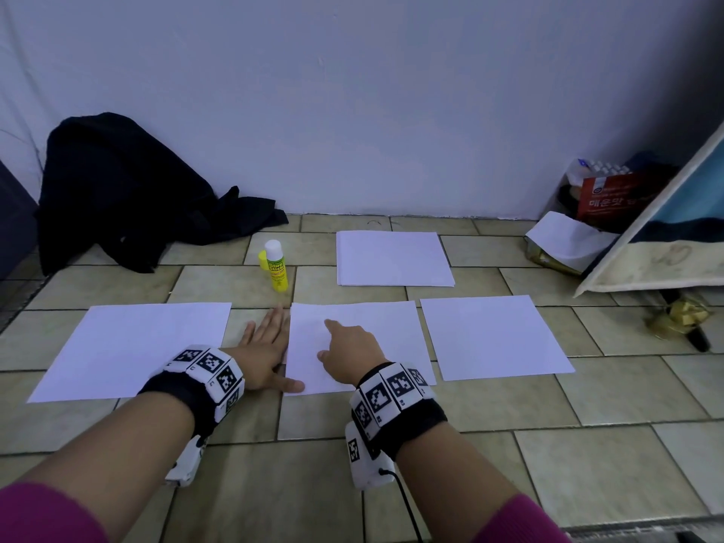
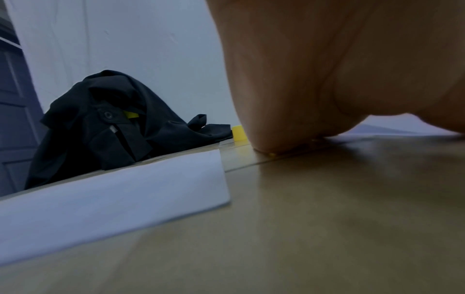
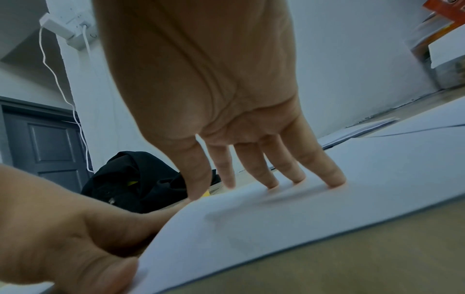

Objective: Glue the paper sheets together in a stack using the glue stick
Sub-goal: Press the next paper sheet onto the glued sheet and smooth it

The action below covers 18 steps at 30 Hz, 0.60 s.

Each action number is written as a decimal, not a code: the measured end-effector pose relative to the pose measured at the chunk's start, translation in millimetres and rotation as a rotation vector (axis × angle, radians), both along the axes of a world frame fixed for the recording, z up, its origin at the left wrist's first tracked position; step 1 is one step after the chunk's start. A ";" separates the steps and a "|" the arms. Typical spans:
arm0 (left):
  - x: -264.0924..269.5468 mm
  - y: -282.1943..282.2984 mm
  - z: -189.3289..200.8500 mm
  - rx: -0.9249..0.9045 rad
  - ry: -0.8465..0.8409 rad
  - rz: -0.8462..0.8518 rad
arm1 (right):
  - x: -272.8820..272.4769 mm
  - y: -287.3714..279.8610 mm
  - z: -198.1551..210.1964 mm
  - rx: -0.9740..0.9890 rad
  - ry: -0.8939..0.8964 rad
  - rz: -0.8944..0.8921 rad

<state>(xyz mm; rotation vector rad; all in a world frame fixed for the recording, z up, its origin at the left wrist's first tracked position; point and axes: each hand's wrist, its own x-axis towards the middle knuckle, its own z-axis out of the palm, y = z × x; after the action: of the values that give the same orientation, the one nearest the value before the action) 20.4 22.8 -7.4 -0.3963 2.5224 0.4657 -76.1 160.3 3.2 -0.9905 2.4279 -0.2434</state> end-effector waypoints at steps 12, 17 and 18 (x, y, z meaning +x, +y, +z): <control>3.2 -12.4 1.0 0.139 0.048 -0.002 | -4.1 -11.4 -24.5 0.094 0.033 -0.008; -2.5 -8.7 -3.4 0.165 0.101 0.186 | -2.3 -9.3 -18.1 0.073 0.029 -0.030; -3.1 -9.1 -5.5 0.171 0.111 0.201 | -0.8 -7.8 -13.8 0.071 0.028 -0.026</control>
<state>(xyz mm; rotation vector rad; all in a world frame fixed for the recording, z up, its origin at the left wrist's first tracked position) 17.3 13.7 -12.9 -0.5743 2.5344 0.7951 -76.9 152.5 -10.7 -0.9372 2.4581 -0.1519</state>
